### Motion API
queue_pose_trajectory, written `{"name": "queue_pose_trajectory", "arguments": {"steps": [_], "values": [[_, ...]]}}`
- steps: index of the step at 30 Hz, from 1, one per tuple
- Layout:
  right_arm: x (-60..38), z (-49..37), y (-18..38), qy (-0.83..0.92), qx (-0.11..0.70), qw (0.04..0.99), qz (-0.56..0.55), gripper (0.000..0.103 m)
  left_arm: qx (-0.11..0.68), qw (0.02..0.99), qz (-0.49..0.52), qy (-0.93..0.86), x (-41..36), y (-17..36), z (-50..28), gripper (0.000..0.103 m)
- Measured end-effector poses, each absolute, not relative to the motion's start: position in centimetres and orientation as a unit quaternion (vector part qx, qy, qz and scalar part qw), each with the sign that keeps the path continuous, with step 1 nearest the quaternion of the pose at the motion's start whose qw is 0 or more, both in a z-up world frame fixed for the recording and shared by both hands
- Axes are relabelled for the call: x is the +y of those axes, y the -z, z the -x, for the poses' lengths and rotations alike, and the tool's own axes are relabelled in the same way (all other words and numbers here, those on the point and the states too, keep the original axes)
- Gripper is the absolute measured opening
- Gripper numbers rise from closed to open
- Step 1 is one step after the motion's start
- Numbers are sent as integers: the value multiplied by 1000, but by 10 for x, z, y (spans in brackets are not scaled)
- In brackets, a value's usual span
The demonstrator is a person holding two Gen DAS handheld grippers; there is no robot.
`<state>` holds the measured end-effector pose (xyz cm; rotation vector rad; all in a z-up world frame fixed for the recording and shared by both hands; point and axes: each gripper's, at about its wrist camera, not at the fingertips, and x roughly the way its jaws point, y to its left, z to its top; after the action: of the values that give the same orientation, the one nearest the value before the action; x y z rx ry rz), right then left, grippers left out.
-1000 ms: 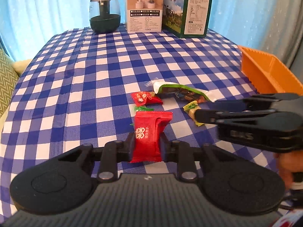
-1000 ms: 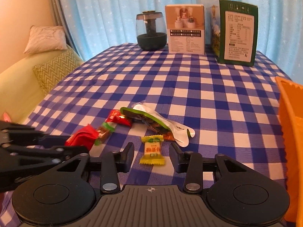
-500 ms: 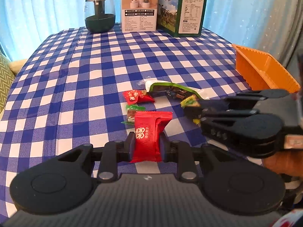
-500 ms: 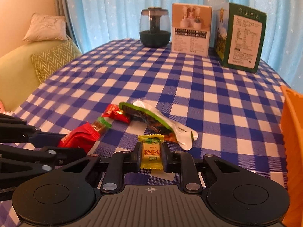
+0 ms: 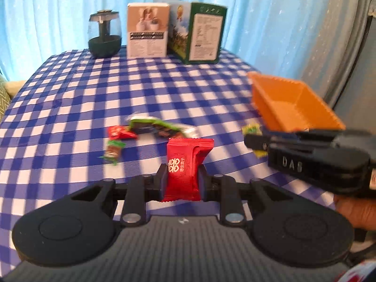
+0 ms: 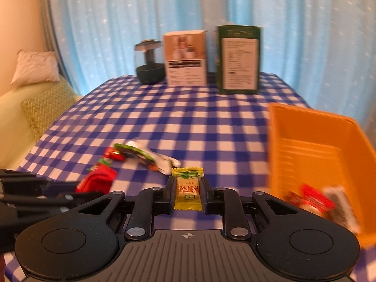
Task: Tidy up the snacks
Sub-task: 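Carry the red packet and yellow candy over the orange tray with both tools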
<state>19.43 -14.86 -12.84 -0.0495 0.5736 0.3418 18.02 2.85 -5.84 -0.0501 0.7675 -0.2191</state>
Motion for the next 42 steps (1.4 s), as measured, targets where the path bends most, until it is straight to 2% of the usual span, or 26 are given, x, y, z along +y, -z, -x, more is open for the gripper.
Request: {"name": "queue_pose_trajectory", "arguments": {"steps": [21,31,42], "values": [[-321,-129,69,-9,267,962,-59,21,351,916,6,192,-117,0,-166,23],[-344,-148,49,-2,261,963,-64,21,356,911,-1,208,-146,-1,-192,23],[-350,-181,57,-13,279,958,-65,21,372,904,-11,211,-168,14,-222,23]]}}
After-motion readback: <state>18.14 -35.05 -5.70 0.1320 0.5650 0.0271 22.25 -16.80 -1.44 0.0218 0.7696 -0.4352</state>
